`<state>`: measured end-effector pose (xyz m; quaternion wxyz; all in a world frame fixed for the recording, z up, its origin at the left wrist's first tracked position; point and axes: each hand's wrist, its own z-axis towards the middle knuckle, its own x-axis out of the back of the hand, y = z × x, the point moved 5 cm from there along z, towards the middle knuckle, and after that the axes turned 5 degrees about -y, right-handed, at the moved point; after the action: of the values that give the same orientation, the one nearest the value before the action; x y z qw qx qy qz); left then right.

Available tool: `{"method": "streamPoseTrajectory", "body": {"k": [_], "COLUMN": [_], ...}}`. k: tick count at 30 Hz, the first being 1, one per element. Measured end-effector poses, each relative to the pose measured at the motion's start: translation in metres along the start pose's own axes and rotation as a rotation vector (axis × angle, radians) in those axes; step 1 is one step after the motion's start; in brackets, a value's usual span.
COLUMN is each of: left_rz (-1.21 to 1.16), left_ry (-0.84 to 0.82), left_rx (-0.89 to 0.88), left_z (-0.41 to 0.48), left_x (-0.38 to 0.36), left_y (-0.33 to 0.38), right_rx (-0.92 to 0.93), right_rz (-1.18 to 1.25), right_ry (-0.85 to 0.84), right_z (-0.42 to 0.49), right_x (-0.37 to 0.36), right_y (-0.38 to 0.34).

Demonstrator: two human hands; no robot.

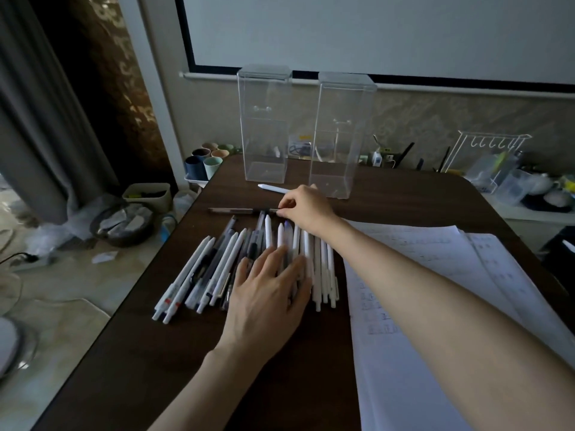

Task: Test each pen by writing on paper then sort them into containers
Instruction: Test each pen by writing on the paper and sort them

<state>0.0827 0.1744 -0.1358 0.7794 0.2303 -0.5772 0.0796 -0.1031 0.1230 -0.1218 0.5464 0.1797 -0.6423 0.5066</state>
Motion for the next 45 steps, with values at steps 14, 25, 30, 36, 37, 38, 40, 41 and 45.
{"method": "streamPoseTrajectory", "body": {"k": [14, 25, 30, 36, 37, 38, 40, 41, 45], "left_rz": [0.018, -0.079, -0.242, -0.394, -0.399, -0.395, -0.39, -0.397, -0.431], "left_ry": [-0.017, 0.039, 0.083, 0.041, 0.039, 0.042, 0.064, 0.078, 0.086], "left_rx": [-0.038, -0.322, -0.343, -0.34, -0.359, -0.386, -0.421, -0.421, -0.39], "left_z": [0.002, 0.008, 0.014, 0.003, 0.003, 0.003, 0.003, 0.003, 0.005], "left_x": [0.006, 0.0, -0.009, -0.013, -0.013, -0.013, -0.013, -0.014, -0.014], "left_y": [0.011, 0.082, 0.107, 0.107, 0.109, 0.111, 0.112, 0.111, 0.108], "right_rx": [-0.218, -0.151, -0.167, -0.203, -0.176, -0.152, -0.111, -0.096, -0.128], "right_rz": [0.057, -0.224, 0.247, 0.99, 1.028, 1.046, 1.025, 1.028, 1.138], "right_ry": [0.217, 0.13, 0.426, 0.113, 0.063, 0.027, -0.023, -0.039, 0.014], "right_z": [-0.205, -0.22, -0.242, -0.242, -0.242, -0.242, -0.243, -0.243, -0.241], "right_x": [0.105, 0.089, 0.113, 0.102, 0.097, 0.092, 0.086, 0.084, 0.083], "right_y": [0.102, 0.1, 0.107, 0.102, 0.099, 0.097, 0.093, 0.091, 0.095]}}
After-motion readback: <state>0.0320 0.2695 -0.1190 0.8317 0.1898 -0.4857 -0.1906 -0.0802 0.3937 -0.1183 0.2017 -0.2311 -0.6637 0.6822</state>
